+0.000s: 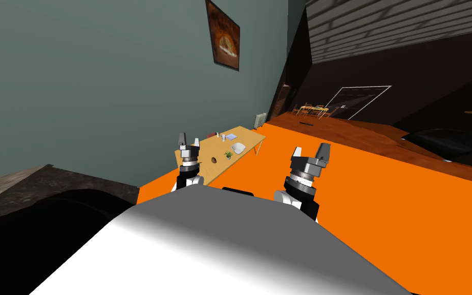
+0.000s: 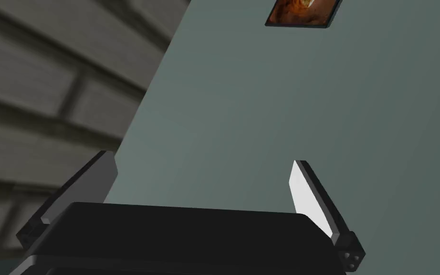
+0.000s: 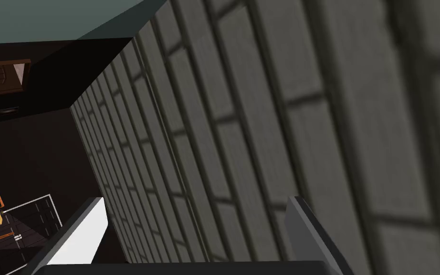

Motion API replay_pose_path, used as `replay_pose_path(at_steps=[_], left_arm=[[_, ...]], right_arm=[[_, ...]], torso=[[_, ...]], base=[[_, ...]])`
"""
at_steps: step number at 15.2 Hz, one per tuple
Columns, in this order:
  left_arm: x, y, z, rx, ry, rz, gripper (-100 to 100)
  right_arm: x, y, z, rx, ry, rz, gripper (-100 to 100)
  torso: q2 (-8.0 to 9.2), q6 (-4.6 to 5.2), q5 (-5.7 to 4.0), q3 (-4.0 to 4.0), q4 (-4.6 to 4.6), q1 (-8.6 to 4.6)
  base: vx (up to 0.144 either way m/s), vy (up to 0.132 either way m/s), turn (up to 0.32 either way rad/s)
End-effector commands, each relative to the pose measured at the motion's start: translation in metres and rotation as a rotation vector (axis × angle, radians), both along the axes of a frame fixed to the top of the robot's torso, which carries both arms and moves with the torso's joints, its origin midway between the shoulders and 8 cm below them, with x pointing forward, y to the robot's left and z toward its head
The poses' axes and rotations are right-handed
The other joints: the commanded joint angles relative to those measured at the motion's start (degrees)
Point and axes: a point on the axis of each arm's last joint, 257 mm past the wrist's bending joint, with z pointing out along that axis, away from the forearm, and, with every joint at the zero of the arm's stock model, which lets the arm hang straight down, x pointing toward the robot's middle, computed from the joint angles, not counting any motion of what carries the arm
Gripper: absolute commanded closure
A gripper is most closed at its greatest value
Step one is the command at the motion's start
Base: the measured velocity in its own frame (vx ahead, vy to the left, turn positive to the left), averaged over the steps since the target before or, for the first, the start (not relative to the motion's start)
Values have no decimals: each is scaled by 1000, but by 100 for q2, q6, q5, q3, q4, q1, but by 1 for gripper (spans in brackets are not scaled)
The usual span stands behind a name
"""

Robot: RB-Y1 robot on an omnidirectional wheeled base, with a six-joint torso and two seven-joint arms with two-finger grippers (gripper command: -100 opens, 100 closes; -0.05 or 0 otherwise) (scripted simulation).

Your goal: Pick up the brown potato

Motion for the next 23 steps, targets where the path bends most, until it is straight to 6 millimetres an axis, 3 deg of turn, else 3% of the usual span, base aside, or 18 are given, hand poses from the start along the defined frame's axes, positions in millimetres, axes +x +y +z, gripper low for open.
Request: replay_pose_path(at_steps=[1, 4, 7, 12, 14, 16, 18, 19, 21, 23], left_arm=[[4, -2, -4, 24, 18, -13, -100], [17, -4, -23, 75, 79, -38, -100], [34, -1, -54, 122, 172, -52, -100], [47, 5, -82, 152, 249, -54, -100], [59, 11, -107, 183, 319, -54, -100], [65, 18, -128, 195, 372, -49, -100], [65, 19, -132, 194, 380, -47, -100], [70, 24, -146, 208, 420, -43, -100], [70, 25, -150, 207, 427, -42, -100], [75, 32, -168, 220, 475, -36, -100]], right_arm=[[0, 0, 0, 0, 0, 0, 0], [0, 0, 0, 0, 0, 0, 0], [0, 0, 0, 0, 0, 0, 0], [0, 0, 0, 0, 0, 0, 0], [0, 0, 0, 0, 0, 0, 0], [0, 0, 0, 0, 0, 0, 0], [0, 0, 0, 0, 0, 0, 0], [0, 0, 0, 0, 0, 0, 0], [0, 0, 0, 0, 0, 0, 0], [0, 0, 0, 0, 0, 0, 0]], torso=[[0, 0, 0, 0, 0, 0], [0, 1, 0, 0, 0, 3], [0, 2, 1, 0, 0, 4], [0, 1, 1, 0, 0, 2], [-1, 2, 1, -1, -1, 3], [-1, 1, 1, -1, -1, 4], [-1, 1, 1, -1, 0, 3], [-1, 0, 1, -1, 0, 2], [-1, 1, 1, -1, -1, 1], [-1, 1, 0, -1, 0, 1]], base=[[0, -1, -16], [-1, -1, -53], [-2, 0, -90], [-2, 0, -62], [-2, -2, -102], [-2, 0, -91], [-2, 1, -37], [-1, -1, -59], [-1, -1, -51], [-1, -2, -70]])
